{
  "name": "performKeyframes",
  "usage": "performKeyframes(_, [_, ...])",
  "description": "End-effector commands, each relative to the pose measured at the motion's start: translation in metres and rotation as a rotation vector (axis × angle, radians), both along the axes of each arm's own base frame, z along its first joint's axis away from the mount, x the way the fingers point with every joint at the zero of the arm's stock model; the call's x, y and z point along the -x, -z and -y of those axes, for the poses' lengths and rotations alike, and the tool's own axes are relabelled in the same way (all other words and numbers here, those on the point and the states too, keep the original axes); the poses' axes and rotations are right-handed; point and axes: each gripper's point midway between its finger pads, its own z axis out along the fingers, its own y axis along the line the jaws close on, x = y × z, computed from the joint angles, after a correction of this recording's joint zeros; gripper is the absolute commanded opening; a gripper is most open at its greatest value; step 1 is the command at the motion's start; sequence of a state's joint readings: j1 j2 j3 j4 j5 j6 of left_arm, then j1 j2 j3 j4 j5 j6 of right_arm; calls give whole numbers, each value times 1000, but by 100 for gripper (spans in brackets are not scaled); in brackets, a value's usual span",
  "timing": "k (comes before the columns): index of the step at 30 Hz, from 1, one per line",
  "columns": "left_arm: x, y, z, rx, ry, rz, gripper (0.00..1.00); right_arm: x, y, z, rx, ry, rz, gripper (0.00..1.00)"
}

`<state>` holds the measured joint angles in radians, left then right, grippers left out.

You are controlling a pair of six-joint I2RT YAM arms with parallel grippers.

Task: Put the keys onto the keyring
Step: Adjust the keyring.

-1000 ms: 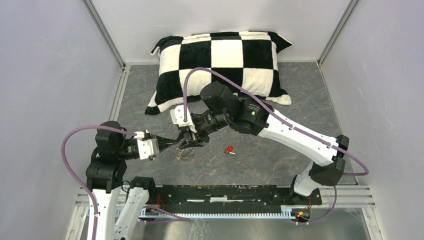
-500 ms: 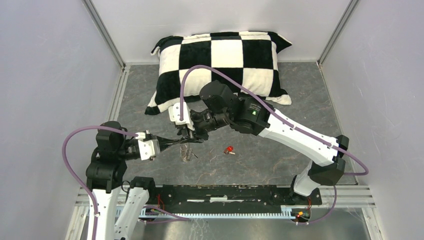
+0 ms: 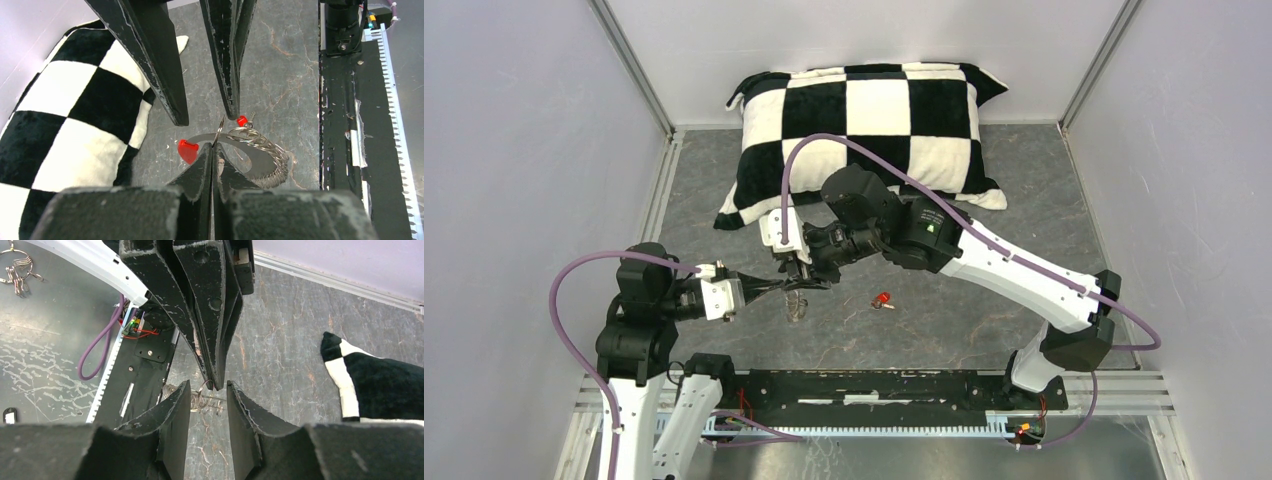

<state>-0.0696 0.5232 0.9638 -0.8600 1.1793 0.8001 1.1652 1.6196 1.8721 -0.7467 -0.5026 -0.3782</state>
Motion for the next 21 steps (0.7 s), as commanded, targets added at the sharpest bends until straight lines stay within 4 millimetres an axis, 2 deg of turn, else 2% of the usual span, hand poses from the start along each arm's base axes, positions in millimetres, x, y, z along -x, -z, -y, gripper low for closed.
performKeyframes(1, [-2, -8, 0, -12, 7, 69, 2, 1, 7, -2, 15, 16, -11, 38])
performKeyframes(8, [-3, -9, -1, -14, 4, 73, 2, 0, 14, -5, 32, 21, -13, 35])
performKeyframes(14, [0, -13, 0, -8, 15, 79, 2, -11, 20, -7, 61, 61, 16, 12])
performKeyframes(16, [2, -15, 1, -3, 23, 78, 2, -13, 18, -8, 54, 69, 27, 1])
performKeyframes(20, [7, -18, 3, 11, 48, 80, 2, -12, -2, -3, -43, 70, 68, 0])
performKeyframes(21, [10, -19, 4, 17, 56, 76, 6, -9, -9, -1, -87, 60, 78, 0])
